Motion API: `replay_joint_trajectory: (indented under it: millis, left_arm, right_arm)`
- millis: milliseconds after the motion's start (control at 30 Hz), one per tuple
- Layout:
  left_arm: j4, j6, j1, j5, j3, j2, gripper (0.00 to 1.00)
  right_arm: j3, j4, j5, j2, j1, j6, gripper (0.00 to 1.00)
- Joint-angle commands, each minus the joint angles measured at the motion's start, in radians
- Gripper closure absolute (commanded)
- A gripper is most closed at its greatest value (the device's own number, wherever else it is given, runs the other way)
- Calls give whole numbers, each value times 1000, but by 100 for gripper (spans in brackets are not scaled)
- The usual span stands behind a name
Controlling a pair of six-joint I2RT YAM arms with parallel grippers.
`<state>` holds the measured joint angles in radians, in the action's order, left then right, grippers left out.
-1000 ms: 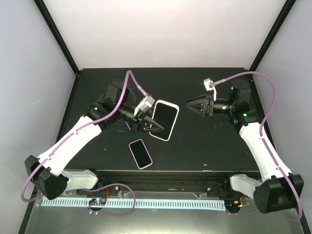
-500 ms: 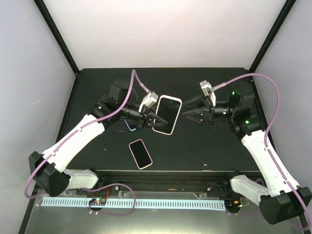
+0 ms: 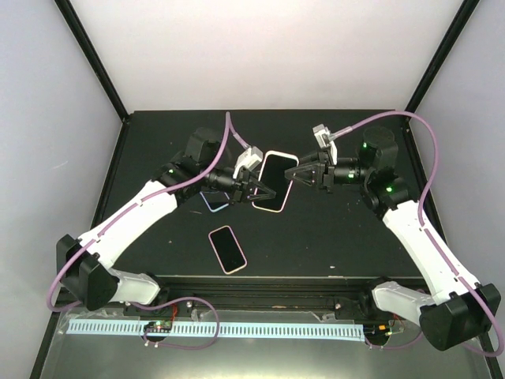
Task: Take the phone out of the phone case
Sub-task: Remove the phone case from the phone.
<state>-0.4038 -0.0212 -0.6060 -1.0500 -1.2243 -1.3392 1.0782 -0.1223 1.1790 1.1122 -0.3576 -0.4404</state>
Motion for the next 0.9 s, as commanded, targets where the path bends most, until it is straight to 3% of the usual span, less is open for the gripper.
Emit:
replay_joint_trajectory:
  millis: [0, 200, 300, 467, 567, 700, 867]
  left_arm:
    - [28, 6, -8, 21, -31, -2, 99]
    - [2, 31, -8, 24, -29, 1, 98]
    - [-34, 58, -3, 39, -30, 12, 87]
    - [-110, 116, 44, 66, -15, 49, 63]
    - [-186, 200, 69, 51, 0, 80, 55]
    - [-254, 261, 80, 7, 41, 105, 53]
    - [-212, 239, 100, -30, 86, 144, 56]
  right_arm:
    - [29, 3, -57, -2, -10, 12, 65]
    - [36, -17, -85, 0, -8, 25, 87]
    - [51, -45, -90, 3, -3, 40, 99]
    - [47, -7, -48, 9, 28, -28, 99]
    - [32, 58, -13, 6, 52, -101, 99]
    - [20, 130, 35, 2, 62, -179, 99]
    - [16, 148, 75, -5, 63, -197, 99]
